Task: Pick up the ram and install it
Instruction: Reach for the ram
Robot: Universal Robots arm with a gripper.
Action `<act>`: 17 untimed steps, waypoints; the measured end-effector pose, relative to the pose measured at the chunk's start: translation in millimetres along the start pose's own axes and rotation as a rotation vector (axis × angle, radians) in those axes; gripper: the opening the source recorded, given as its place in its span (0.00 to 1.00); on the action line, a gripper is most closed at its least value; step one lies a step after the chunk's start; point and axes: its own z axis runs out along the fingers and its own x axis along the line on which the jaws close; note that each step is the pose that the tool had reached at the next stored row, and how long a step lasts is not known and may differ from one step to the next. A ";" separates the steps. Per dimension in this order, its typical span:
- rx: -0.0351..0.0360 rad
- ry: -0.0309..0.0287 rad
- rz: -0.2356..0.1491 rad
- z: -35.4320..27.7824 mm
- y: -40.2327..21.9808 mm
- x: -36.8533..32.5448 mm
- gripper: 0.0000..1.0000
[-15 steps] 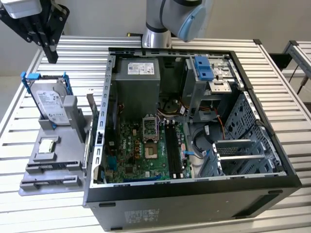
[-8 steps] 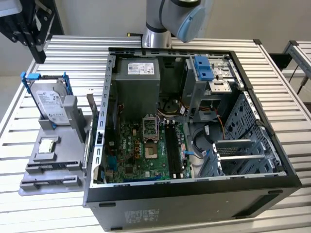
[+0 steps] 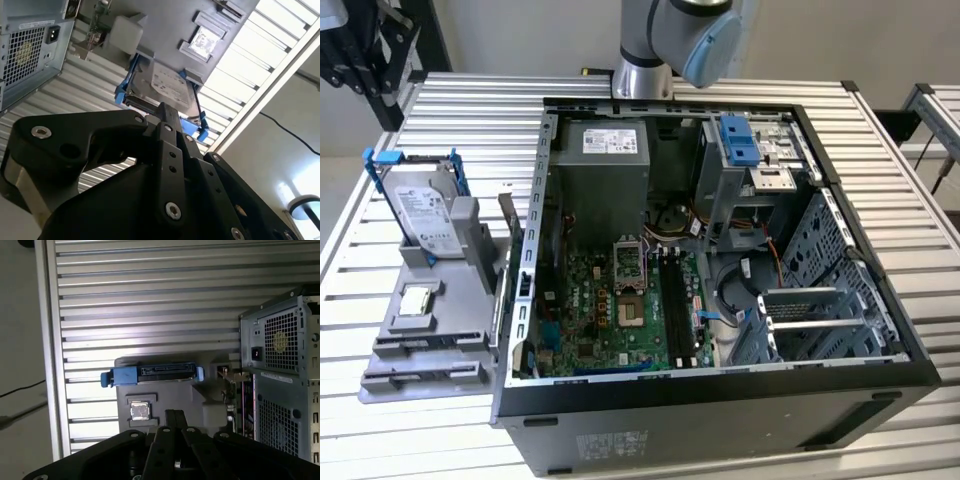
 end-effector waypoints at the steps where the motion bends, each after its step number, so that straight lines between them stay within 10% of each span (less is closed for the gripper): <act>1: 0.0000 0.0000 0.000 0.0 -0.1 0.4 0.00; 17: -0.0001 0.0005 -0.011 -1.3 -32.8 6.4 0.00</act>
